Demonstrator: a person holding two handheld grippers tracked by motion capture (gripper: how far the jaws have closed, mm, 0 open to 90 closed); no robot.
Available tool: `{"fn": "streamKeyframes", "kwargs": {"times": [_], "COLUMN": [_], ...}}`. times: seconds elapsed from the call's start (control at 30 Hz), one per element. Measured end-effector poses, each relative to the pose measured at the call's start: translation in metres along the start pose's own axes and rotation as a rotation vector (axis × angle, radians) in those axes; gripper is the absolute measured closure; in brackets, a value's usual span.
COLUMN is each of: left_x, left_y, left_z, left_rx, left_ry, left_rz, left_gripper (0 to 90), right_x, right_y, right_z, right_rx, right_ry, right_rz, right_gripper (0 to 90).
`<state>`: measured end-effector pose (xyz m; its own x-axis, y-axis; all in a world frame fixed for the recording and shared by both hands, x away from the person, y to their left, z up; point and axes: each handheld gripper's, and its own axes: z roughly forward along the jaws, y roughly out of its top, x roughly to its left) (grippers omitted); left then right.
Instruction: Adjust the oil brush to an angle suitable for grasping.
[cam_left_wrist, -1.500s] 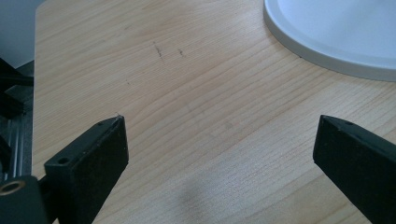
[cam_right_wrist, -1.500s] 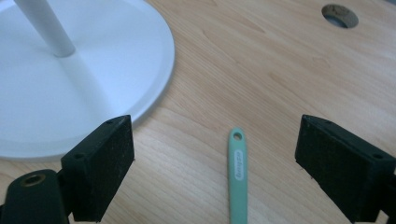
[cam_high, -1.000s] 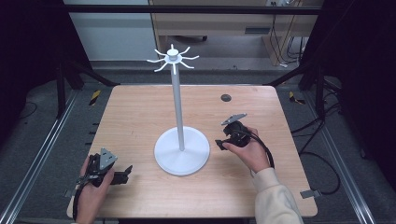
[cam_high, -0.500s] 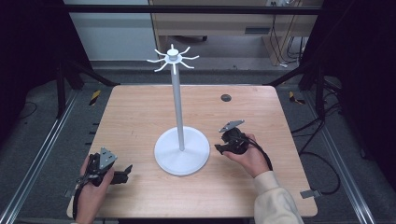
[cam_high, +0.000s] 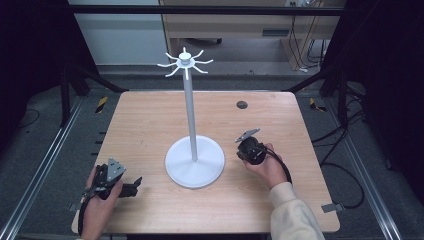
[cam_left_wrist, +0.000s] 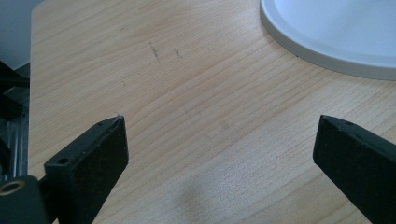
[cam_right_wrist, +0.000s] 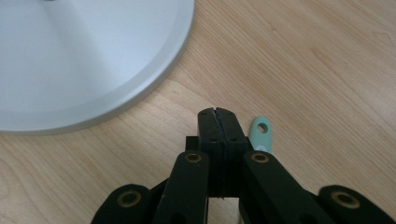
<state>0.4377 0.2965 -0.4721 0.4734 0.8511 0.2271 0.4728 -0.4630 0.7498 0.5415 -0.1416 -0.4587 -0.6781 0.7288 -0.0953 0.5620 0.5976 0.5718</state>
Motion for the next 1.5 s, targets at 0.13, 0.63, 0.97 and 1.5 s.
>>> {"fn": "streamKeyframes", "kwargs": {"times": [0.13, 0.63, 0.97, 1.5], "left_x": [0.0, -0.001, -0.002, -0.003], "left_y": [0.0, 0.0, 0.0, 0.001], "left_z": [0.0, 0.0, 0.0, 0.0], "left_rx": [0.002, 0.001, 0.002, 0.001], "left_ry": [-0.002, -0.003, -0.004, -0.007], "left_rz": [0.0, 0.003, 0.005, 0.007], "left_gripper": [2.9, 2.9, 2.9, 2.9], "right_x": [-0.005, -0.012, -0.013, -0.03], "right_y": [-0.001, -0.008, -0.009, -0.015], "right_z": [0.003, 0.015, 0.017, 0.014], "right_rx": [0.011, 0.079, 0.098, 0.136], "right_ry": [-0.027, -0.035, -0.048, -0.173], "right_rz": [0.005, 0.018, 0.012, 0.108], "right_gripper": [90.0, 90.0, 90.0, 90.0]}}
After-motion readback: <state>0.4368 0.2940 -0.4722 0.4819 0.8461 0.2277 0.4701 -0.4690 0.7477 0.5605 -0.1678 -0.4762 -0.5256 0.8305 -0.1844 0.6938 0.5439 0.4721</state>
